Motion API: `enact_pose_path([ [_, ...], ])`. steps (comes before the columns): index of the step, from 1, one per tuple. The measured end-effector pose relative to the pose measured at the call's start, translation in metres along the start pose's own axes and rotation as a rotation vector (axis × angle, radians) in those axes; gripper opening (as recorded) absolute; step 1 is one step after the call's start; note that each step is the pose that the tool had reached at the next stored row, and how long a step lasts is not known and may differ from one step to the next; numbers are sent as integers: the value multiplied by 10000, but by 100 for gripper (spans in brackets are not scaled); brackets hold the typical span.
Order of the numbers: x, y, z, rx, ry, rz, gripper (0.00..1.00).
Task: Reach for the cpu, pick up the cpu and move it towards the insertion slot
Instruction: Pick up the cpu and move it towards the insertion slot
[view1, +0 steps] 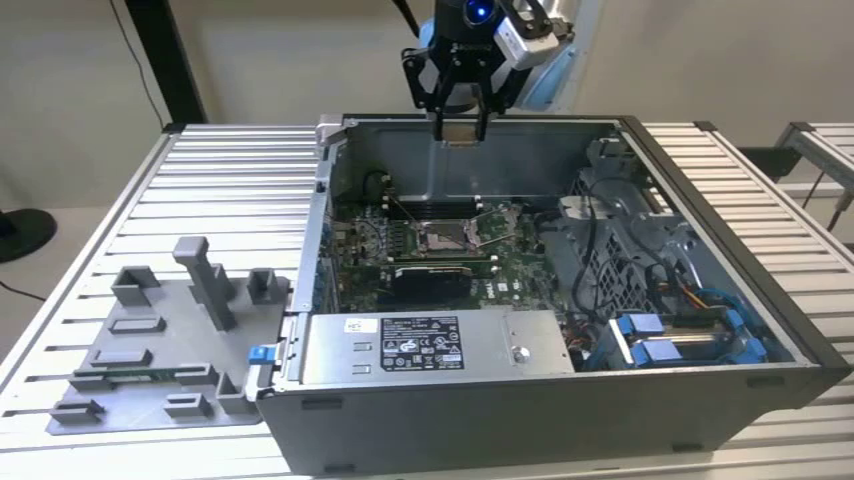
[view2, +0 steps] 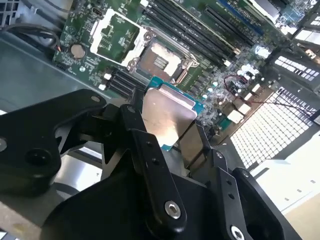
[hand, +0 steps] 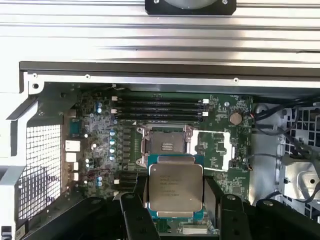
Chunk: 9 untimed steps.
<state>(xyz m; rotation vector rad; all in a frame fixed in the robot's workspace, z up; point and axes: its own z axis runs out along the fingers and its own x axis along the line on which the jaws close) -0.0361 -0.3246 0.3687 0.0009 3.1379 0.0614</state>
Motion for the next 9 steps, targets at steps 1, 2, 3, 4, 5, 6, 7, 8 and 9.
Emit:
enact_pose_path([
  [1, 1, 13, 2, -2, -2, 4, 0],
  [2, 1, 32, 4, -1, 0, 8, 0],
  [3, 1, 41, 5, -2, -1, 8, 0],
  [4, 1, 41, 4, 0, 0, 8, 0],
  [5, 1, 41, 5, -1, 0, 6, 0],
  [6, 2, 44, 5, -1, 0, 8, 0],
  [7, 2, 45, 5, 0, 0, 8, 0],
  [8, 2, 46, 5, -1, 0, 8, 0],
  [9, 2, 46, 5, -1, 0, 8, 0],
])
